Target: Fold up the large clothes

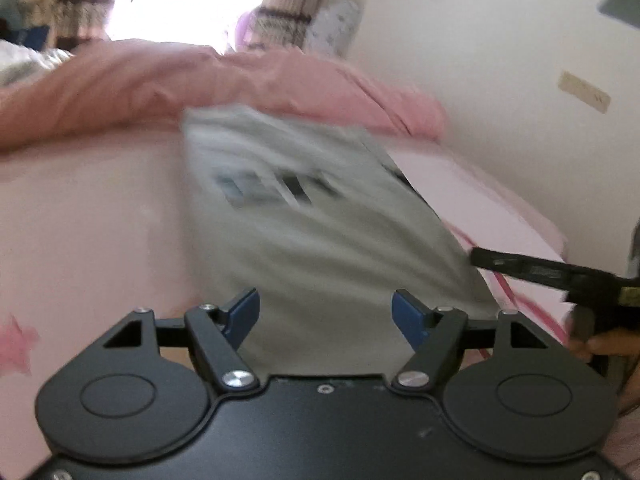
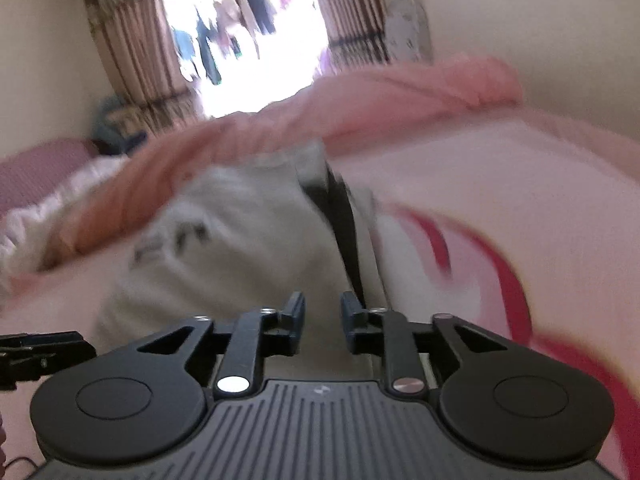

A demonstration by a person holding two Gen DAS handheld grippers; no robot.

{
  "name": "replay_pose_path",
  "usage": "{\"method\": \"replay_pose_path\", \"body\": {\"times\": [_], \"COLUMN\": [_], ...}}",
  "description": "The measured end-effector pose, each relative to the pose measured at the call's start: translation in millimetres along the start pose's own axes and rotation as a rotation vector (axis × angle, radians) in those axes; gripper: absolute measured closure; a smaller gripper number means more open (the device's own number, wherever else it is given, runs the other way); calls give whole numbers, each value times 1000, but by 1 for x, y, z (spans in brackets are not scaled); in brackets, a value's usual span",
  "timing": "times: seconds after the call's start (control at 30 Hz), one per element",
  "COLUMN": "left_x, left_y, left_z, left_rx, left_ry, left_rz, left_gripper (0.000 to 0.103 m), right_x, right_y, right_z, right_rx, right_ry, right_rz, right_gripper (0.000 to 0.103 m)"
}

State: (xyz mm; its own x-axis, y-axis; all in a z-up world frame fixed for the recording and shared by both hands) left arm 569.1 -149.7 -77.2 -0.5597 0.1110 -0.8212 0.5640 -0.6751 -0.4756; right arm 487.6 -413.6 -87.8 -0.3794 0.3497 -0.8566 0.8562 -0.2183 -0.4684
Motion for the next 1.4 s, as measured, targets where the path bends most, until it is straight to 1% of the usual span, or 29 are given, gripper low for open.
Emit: {"method": "replay_pose_path", "body": {"times": [0.03,0.07,0.13,0.2,0.23,0.3,0.37,0.43,0.5,0.53,0.57,0.6,0.63,0.67,0.73,0.77,0.83,0.9,0.97,1.0,1.03,1.13,1.2,1.23,1.3,1.37,1.4], "left_x": [-10,-19,-34,-43,-46,-48,-50,-52,-53,-53,-54,-58,-61,-63,-70,-73,-76,-75,-72,-71,-69,-67,-67,-66,-61,-50,-40], "left_y": [1,6,23,41,51,67,82,94,105,109,115,120,120,118,111,111,116,125,134,139,143,146,135,125,99,69,52], "left_z": [-12,-29,-64,-95,-108,-127,-136,-141,-144,-144,-141,-141,-136,-131,-122,-119,-112,-107,-103,-104,-106,-112,-109,-104,-91,-74,-65], "left_rx": [-24,-53,-95,-104,-85,-40,4,50,83,101,122,141,141,137,150,149,109,69,17,3,-3,0,-32,-46,-52,-58,-55], "left_ry": [-11,-33,-107,-197,-247,-337,-392,-434,-466,-480,-493,-508,-500,-471,-423,-400,-320,-241,-140,-114,-110,-169,-171,-157,-91,-24,-5], "left_rz": [14,18,11,6,1,0,-1,6,12,15,15,20,30,36,46,42,28,29,18,12,6,1,-1,-10,-12,-9,-8], "left_gripper": [29,29,29,29,29,29,29,29,29,31,37,37,41,48,52,53,53,48,43,41,39,37,37,40,40,40,40], "right_x": [-13,-25,-47,-59,-63,-66,-63,-57,-54,-51,-52,-53,-56,-61,-69,-71,-64,-50,-37,-33,-31,-31,-34,-36,-36,-27,-15], "right_y": [8,20,47,75,88,114,133,145,151,150,147,143,136,128,114,113,122,137,148,151,153,150,134,119,85,53,33], "right_z": [-2,-2,-2,-5,-7,-9,-10,-12,-16,-15,-14,-14,-14,-14,-13,-10,-1,7,11,13,15,18,24,27,30,34,39], "right_rx": [-17,-34,-66,-111,-122,-115,-86,-84,-93,-80,-69,-75,-83,-84,-56,-43,-23,8,19,19,16,-3,-14,-22,-46,-70,-65], "right_ry": [-2,3,41,73,84,91,98,97,105,103,97,93,107,105,61,59,87,92,106,117,129,162,209,228,228,210,202], "right_rz": [10,15,6,-29,-44,-68,-89,-103,-95,-92,-80,-73,-58,-35,22,26,-14,-52,-75,-78,-76,-88,-89,-88,-70,-57,-65], "right_gripper": [54,47,44,38,37,36,36,36,36,50,63,85,91,92,93,93,93,93,92,92,90,83,69,60,55,44,43]}}
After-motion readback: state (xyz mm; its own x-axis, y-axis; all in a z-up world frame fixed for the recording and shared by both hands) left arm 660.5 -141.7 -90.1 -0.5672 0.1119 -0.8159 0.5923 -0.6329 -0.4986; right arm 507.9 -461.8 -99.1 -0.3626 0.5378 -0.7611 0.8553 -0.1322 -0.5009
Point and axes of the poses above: each gripper's, at about its wrist camera, not at the fingertips, and y roughly the way its jaws point, z to its right, x to its underside, the point moved 10 cm from there along y, roughly the way its jaws point, and after that the axes turned 8 degrees about x, right-handed, at the moved point
